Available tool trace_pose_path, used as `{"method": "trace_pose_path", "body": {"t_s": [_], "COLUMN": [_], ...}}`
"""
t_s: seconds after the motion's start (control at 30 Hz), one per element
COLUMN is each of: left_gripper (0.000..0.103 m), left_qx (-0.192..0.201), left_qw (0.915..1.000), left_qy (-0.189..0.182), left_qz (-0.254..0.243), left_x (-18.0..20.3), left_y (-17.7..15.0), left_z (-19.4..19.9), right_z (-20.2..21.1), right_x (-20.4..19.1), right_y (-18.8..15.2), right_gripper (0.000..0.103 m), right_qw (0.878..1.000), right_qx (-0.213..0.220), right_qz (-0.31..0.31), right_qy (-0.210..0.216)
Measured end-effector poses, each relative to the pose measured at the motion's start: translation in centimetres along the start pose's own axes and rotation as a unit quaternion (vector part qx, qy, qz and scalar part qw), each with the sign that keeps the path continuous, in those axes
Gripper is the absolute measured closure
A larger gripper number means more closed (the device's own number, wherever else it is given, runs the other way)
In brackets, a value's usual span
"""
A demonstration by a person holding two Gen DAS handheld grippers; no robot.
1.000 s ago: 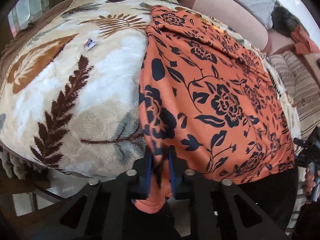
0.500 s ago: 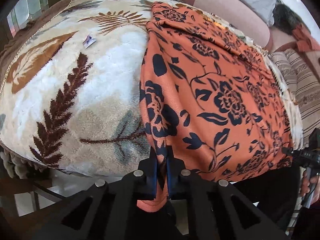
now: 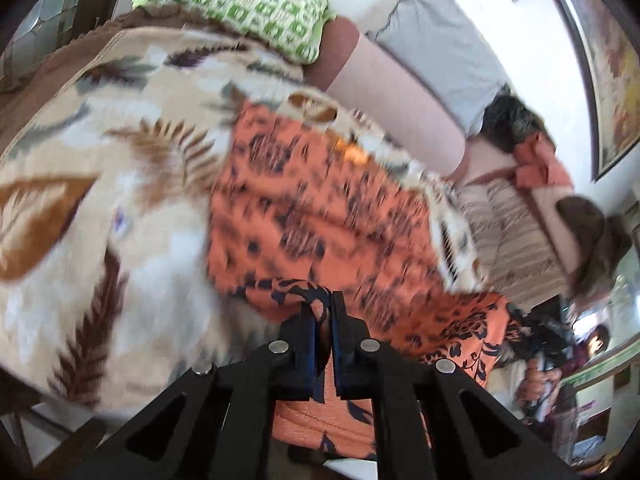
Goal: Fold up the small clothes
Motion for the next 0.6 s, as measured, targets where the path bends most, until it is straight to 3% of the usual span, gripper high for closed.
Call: {"method": "trace_pose_path", "body": {"t_s": [0.17, 0.4, 0.5, 0.6], "left_gripper": [0.097, 0.097, 0.097, 0.096], "left_qx": [0.016, 0.022, 0.034, 0.038], "left_qw": [0.999, 0.996, 0.9931, 0.9857], "left_qy": [0.003, 0.01, 0.02, 0.031], "left_qz": [0.043, 0.085, 0.11, 0.161], "left_x": [-0.9, -4.3, -6.0, -8.5], "left_y": [7.6, 19.7, 23.0, 23.4], "left_z": [-3.3, -12.1, -15.7, -18.4], "right_z": [-3.0, -8.8, -10.6, -12.0], "right_x": [0.3, 3.5, 5.7, 9.5], "right_y": [7.6, 19.2, 22.4, 24.2], "right_gripper": [0.092, 0.092, 0.092, 0.088], "right_qw": [0.998, 0.99, 0.98, 0.96], "right_qx": [0.052, 0.122, 0.171, 0.223], "right_qz": [-0.03, -0.077, -0.104, -0.17], "right_qy": [0.019, -0.014, -0.009, 0.011]}}
Point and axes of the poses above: each gripper's, at about its wrist camera, not at the fingertips, and z roughly against the way its jaws point, x to its right, y to its top, the point moved 2 cm from there along -z, roughly the way its jaws point, and after that the axes turned 2 degrees about x, right-handed, at the moved point
